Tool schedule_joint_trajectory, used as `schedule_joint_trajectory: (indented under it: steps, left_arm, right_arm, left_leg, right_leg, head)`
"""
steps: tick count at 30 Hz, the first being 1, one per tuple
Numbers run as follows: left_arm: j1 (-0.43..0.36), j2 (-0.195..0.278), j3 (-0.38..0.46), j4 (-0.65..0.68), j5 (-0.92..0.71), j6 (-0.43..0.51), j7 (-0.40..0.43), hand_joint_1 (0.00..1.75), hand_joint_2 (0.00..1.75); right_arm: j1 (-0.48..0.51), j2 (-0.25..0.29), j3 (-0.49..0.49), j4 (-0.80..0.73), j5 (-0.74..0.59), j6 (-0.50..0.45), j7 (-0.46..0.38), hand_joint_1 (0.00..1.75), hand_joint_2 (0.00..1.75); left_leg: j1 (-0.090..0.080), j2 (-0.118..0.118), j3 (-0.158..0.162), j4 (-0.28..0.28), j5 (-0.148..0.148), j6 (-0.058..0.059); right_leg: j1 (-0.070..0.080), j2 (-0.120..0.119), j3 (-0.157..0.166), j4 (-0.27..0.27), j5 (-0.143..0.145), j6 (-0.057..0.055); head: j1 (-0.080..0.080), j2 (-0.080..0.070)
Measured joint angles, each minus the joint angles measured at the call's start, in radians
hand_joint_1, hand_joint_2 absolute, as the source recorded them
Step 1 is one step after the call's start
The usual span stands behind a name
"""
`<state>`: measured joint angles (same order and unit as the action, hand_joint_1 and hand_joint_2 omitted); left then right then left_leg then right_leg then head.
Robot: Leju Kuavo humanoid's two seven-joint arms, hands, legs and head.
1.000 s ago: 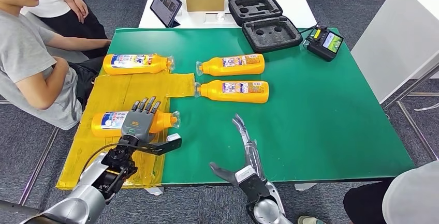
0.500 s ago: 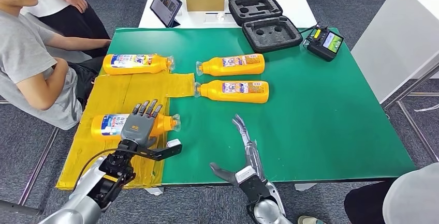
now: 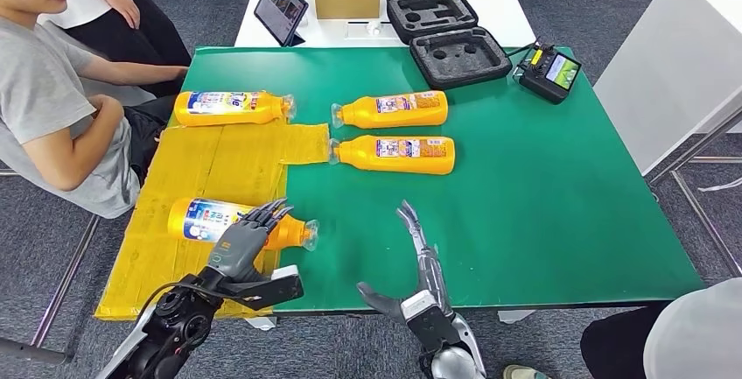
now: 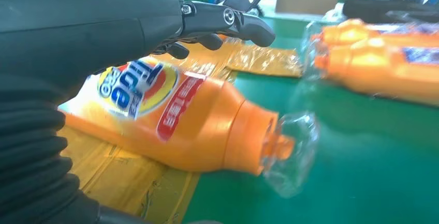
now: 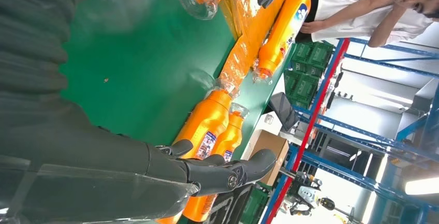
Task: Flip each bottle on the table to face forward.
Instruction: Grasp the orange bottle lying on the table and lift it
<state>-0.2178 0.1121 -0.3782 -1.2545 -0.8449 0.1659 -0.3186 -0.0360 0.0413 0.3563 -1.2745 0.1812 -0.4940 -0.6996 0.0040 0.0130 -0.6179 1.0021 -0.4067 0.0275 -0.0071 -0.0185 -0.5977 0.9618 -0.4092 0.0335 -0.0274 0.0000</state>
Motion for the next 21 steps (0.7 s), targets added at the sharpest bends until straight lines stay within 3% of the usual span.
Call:
schedule_joint_trajectory:
  steps: [15, 21]
  left_arm:
    - [0.026, 0.021, -0.012, -0.068, 0.032, 0.008, -0.01, 0.0, 1.75]
    - [0.043, 0.007, -0.016, -0.096, 0.053, 0.129, -0.036, 0.0, 1.75]
  right_arm:
    - [0.0, 0.0, 0.0, -0.003, 0.008, 0.0, 0.0, 0.0, 1.75]
    - [0.0, 0.0, 0.0, -0.003, 0.037, 0.0, 0.0, 0.0, 1.75]
  left_leg:
    - [0.0, 0.0, 0.0, 0.0, 0.0, 0.0]
    - [0.0, 0.0, 0.0, 0.0, 0.0, 0.0]
  right_leg:
    - [0.0, 0.0, 0.0, 0.0, 0.0, 0.0]
    - [0.0, 0.0, 0.0, 0.0, 0.0, 0.0]
  head:
    - [0.0, 0.0]
    - [0.0, 0.0]
